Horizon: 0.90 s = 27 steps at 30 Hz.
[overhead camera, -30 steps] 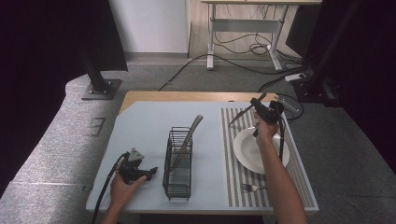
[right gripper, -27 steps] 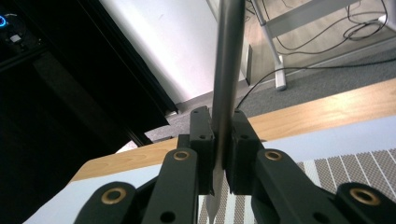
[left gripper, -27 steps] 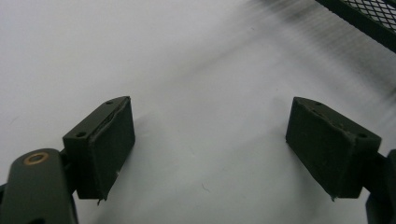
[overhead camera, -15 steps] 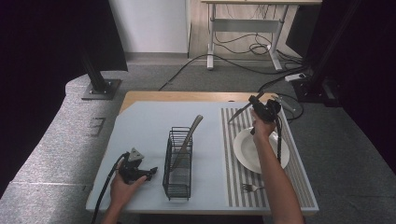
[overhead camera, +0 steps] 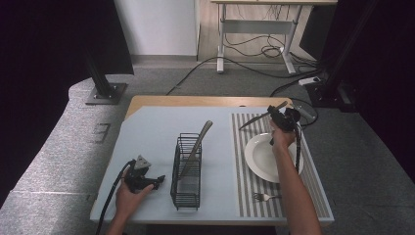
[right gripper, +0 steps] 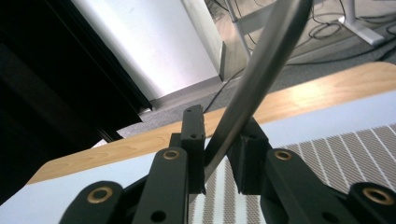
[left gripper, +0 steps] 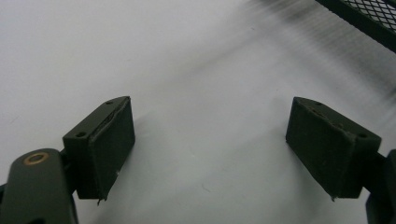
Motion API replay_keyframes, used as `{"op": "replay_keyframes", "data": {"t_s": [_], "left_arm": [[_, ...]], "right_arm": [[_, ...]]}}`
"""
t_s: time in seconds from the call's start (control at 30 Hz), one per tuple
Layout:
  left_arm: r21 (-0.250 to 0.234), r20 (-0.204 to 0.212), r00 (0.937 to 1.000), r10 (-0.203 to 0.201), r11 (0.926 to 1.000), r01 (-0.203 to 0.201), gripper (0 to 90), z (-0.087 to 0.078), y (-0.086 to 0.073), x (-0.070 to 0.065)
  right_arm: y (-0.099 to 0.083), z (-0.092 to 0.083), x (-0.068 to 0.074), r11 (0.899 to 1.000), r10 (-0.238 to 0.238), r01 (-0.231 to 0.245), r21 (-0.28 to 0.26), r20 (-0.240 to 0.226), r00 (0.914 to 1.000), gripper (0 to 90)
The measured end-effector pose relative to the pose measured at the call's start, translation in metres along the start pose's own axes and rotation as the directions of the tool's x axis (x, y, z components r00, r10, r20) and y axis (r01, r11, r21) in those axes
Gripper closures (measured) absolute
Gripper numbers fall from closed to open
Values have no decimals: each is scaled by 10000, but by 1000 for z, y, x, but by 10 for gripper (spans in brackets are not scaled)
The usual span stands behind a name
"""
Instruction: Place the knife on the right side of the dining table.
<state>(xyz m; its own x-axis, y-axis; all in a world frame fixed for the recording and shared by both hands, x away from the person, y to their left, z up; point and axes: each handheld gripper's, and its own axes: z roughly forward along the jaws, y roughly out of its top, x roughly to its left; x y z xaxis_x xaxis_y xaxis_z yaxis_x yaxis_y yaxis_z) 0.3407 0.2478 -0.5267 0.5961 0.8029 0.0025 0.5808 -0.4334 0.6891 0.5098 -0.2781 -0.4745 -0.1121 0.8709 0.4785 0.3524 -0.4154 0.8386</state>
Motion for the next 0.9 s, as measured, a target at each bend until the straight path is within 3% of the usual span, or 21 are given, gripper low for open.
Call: {"op": "replay_keyframes", "data": {"t_s": [0.2, 0.4, 0.7, 0.9], "left_arm": [[0, 1, 10000, -2, 10000, 2, 150, 0, 0, 0], [2, -2, 10000, 0, 10000, 0, 150, 0, 0, 0], [0, 2, 10000, -1, 10000, 1, 150, 0, 0, 0], [0, 2, 10000, -3, 10000, 3, 150, 0, 0, 0]], "right_arm": [[-1, 1, -7, 9993, 347, -350, 146, 241, 9991, 755], [-2, 2, -11, 9989, 215, -241, 405, 640, 9977, 727], [-6, 6, -26, 9907, 1125, -1190, 659, 946, 9891, 715], [-9, 10, -32, 9883, 1184, -1283, 824, 1156, 9862, 690]]}}
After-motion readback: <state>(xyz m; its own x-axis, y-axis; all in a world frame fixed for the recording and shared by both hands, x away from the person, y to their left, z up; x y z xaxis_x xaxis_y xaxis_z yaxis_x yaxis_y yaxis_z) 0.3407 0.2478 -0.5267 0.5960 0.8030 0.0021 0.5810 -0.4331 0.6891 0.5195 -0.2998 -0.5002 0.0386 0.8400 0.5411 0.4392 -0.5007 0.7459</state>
